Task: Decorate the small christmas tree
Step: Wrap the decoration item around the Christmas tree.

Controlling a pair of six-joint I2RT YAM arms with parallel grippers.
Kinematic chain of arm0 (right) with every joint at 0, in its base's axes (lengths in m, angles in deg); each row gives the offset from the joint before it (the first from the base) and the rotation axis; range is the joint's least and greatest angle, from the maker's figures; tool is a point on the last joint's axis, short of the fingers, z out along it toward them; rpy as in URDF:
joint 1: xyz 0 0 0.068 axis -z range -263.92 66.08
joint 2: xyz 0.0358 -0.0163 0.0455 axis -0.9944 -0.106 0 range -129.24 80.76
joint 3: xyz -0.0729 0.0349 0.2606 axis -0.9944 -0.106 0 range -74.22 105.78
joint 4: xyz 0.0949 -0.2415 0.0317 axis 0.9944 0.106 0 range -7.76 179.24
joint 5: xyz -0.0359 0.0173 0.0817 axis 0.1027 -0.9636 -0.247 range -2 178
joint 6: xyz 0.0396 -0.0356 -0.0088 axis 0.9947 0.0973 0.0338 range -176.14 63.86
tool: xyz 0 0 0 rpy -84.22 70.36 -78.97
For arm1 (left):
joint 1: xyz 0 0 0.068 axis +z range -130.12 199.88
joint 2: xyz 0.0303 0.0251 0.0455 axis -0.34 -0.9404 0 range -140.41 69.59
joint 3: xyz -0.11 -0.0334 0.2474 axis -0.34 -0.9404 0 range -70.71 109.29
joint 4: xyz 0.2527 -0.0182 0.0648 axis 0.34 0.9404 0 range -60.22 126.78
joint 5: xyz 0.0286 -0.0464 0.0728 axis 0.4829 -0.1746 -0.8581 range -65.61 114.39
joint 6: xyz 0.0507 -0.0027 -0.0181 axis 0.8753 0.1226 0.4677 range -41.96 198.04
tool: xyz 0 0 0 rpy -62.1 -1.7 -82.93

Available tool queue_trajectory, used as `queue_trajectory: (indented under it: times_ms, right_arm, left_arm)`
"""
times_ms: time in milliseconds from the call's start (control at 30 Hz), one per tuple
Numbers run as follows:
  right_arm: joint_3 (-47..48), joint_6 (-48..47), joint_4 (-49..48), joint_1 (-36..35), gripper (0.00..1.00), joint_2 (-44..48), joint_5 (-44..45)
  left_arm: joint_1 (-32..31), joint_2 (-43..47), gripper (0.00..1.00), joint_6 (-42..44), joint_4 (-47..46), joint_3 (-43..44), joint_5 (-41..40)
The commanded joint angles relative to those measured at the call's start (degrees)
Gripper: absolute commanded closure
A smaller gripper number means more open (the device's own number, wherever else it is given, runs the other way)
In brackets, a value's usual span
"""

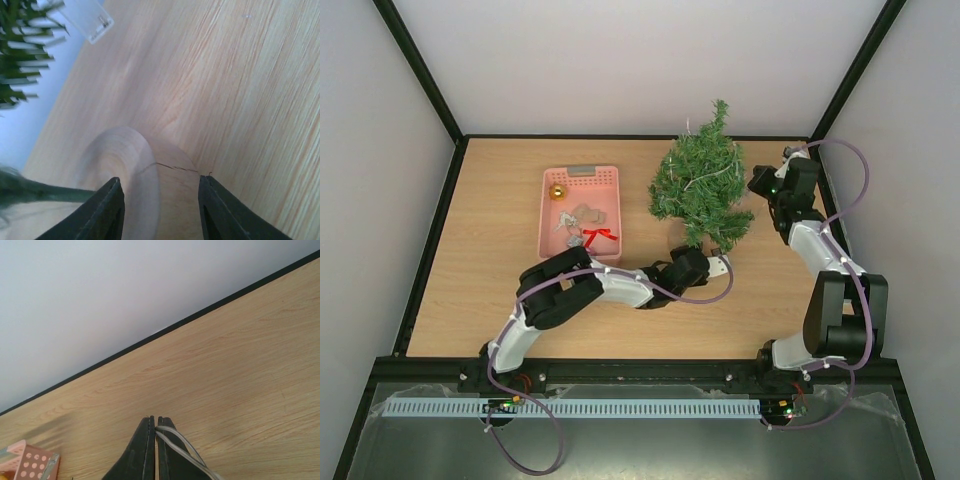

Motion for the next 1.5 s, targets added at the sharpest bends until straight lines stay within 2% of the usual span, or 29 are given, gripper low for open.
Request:
queue_trajectory:
  times_ms: [0,167,300,533,667,867,1067,1167,1267,1467]
  right_arm:
    - [3.22,-1.36,1.95,0.3,0.98,1.65,1.77]
    - [3.6,-1.83,2.45,0.3,0.98,2.45,2.43]
    - [3.22,-3.63,4.64,0.3,0.98,4.24,3.54]
    - [-2.45,2.4,0.53,0.3,0.98,8.21,-0.7]
    - [-7.91,4.41,-2.0,0.3,0.98,11.51,0.12]
    - [-16.53,9.9,-9.42,0.3,0.98,15.51,-5.19]
    - [-19.0,10.33,-15.68,0.25,0.98,11.23,-9.6]
    - [-17.45,9.44,-18.93,0.21,0.98,6.72,-13.17]
    - [-13.25,5.1,-15.49,0.21,0.98,2.57,-15.6]
    - [-12.4,4.41,-16.71,0.21,0.98,1.31,-14.74]
  left_arm:
    - [1.0,-0.83,0.63,-0.93,1.44,-0.72,2.88]
    - [2.49,1.89,0.76,-2.13,2.07,-5.52,3.03]
    - [4.28,3.3,0.8,-1.07,6.39,-7.59,2.24]
    - [8.7,6.49,0.81,-1.43,6.01,-11.95,1.16]
    - [10.07,6.87,0.8,-1.25,6.16,-11.26,1.08]
    - [10.28,5.29,0.78,0.18,5.63,-10.35,0.39]
    - [10.05,6.63,0.78,1.66,3.28,-13.04,1.95]
    - [9.94,7.88,0.78,3.69,2.15,-15.23,5.43]
    - [9.78,8.43,0.78,6.08,3.83,-15.76,10.42]
    - [9.85,7.67,0.78,8.78,4.63,-15.0,12.25]
